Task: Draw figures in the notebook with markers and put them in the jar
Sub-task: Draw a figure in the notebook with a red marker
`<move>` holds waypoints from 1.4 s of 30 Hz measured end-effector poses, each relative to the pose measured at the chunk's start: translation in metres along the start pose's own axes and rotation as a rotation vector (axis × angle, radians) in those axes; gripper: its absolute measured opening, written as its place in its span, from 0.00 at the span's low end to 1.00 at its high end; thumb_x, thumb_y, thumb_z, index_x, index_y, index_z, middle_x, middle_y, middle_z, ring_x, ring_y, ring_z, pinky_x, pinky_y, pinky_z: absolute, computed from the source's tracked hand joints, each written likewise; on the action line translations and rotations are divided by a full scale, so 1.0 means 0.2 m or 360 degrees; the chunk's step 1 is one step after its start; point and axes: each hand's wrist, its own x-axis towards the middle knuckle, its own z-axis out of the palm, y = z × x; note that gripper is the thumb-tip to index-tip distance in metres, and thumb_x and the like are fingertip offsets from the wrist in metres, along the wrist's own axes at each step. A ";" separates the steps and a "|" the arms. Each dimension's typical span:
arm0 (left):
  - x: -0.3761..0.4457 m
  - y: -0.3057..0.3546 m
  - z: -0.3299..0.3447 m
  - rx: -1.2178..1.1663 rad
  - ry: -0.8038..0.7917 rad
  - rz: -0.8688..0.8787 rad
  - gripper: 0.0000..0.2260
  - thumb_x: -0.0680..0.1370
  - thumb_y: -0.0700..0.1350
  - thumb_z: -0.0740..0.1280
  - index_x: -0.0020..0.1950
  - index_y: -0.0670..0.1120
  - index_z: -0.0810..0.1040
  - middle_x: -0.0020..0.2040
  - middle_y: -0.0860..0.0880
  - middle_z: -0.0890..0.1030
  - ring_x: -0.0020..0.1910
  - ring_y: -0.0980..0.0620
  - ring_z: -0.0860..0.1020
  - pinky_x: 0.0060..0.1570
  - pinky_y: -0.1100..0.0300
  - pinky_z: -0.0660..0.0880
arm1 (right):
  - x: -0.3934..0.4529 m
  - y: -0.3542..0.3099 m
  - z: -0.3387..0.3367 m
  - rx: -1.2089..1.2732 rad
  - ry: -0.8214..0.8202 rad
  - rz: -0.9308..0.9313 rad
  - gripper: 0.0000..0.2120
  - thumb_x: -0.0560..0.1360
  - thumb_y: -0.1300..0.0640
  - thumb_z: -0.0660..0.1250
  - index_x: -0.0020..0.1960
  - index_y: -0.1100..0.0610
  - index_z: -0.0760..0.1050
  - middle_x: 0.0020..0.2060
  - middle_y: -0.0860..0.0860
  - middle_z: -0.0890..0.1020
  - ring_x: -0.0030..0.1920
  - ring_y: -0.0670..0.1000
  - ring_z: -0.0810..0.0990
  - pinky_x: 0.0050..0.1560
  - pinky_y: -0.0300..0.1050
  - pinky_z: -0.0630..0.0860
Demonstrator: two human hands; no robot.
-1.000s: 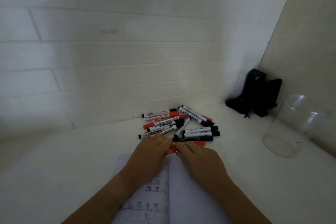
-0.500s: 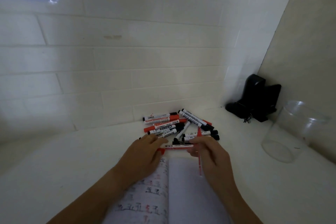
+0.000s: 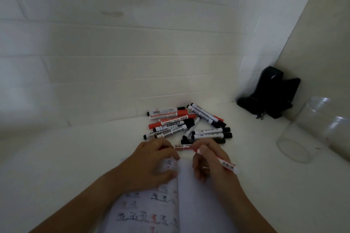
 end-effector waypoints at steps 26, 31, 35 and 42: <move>0.00 0.15 0.12 -0.0016 0.0101 -0.0350 0.27 0.66 0.71 0.65 0.62 0.62 0.69 0.61 0.61 0.64 0.62 0.60 0.63 0.66 0.62 0.61 | 0.00 0.00 0.01 -0.0255 -0.0015 0.0019 0.06 0.80 0.65 0.68 0.45 0.62 0.73 0.26 0.60 0.78 0.24 0.60 0.76 0.23 0.47 0.72; -0.01 0.12 0.08 -0.0048 -0.0012 -0.0335 0.27 0.68 0.72 0.66 0.63 0.64 0.68 0.63 0.63 0.62 0.64 0.62 0.62 0.68 0.61 0.60 | -0.01 0.03 -0.01 -0.0312 -0.0057 0.0064 0.09 0.80 0.62 0.69 0.43 0.60 0.72 0.24 0.60 0.77 0.22 0.56 0.73 0.22 0.43 0.69; -0.04 0.12 0.06 -0.0023 -0.0065 -0.0344 0.32 0.70 0.73 0.61 0.72 0.65 0.66 0.72 0.63 0.59 0.69 0.67 0.56 0.75 0.59 0.52 | -0.01 0.03 -0.02 -0.0308 -0.0032 0.0088 0.10 0.80 0.63 0.69 0.42 0.62 0.72 0.24 0.63 0.77 0.21 0.58 0.73 0.23 0.45 0.70; -0.05 0.13 0.09 0.0001 -0.0073 -0.0422 0.36 0.68 0.76 0.59 0.75 0.67 0.62 0.77 0.62 0.53 0.70 0.71 0.47 0.77 0.59 0.39 | -0.01 0.03 -0.02 -0.0326 -0.0024 0.0066 0.10 0.80 0.62 0.70 0.42 0.58 0.73 0.24 0.59 0.77 0.21 0.58 0.73 0.21 0.44 0.69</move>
